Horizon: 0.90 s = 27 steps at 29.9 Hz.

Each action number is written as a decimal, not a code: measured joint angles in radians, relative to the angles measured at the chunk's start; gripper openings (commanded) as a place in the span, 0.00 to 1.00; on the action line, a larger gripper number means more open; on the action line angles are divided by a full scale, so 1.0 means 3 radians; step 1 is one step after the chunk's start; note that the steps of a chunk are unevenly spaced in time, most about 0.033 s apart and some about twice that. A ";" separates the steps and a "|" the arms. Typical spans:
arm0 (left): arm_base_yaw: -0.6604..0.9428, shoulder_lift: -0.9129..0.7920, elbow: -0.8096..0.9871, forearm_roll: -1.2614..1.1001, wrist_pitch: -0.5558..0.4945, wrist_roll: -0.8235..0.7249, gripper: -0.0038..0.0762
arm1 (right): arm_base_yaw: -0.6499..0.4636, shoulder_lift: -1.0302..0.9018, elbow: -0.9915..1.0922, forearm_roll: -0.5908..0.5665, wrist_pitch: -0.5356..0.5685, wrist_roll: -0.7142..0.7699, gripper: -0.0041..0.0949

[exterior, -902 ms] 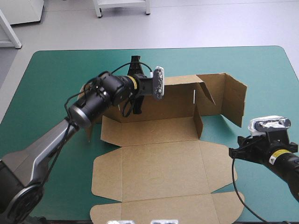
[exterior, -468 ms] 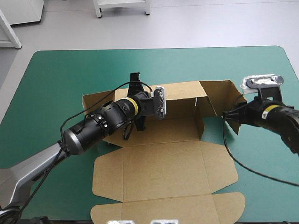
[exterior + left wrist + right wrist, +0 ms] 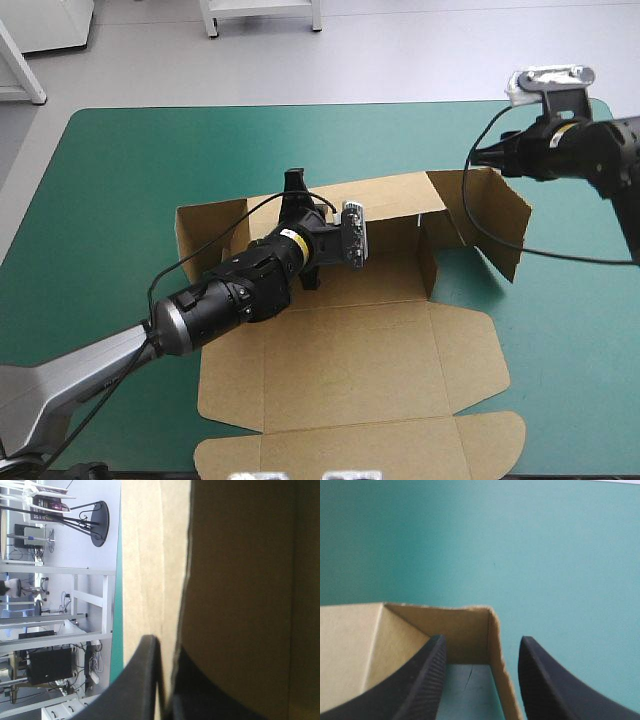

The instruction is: Fold the box

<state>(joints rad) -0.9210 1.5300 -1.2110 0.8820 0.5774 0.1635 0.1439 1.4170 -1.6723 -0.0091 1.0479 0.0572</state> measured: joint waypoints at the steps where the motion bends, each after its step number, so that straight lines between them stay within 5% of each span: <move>1: 0.0000 0.0000 0.0003 0.0039 -0.0003 -0.0026 0.04 | -0.0080 0.0109 -0.0139 0.0098 0.0017 -0.0092 0.47; 8: 0.0000 0.0022 0.0011 0.0126 -0.0023 -0.0071 0.04 | -0.0376 0.1022 -0.0975 0.0500 0.0085 -0.0453 0.47; 16: 0.0000 0.0032 0.0011 0.0204 -0.0023 -0.0074 0.04 | -0.0380 0.1946 -0.1775 0.0628 0.0564 -0.0519 0.47; 27: 0.0000 0.0032 0.0011 0.0206 -0.0035 -0.0074 0.04 | -0.0248 0.2009 -0.1749 0.0595 0.0660 -0.0598 0.47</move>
<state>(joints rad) -0.9210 1.5397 -1.2078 0.9439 0.5668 0.1414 0.0695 2.0197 -2.1970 0.1693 1.2459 -0.1223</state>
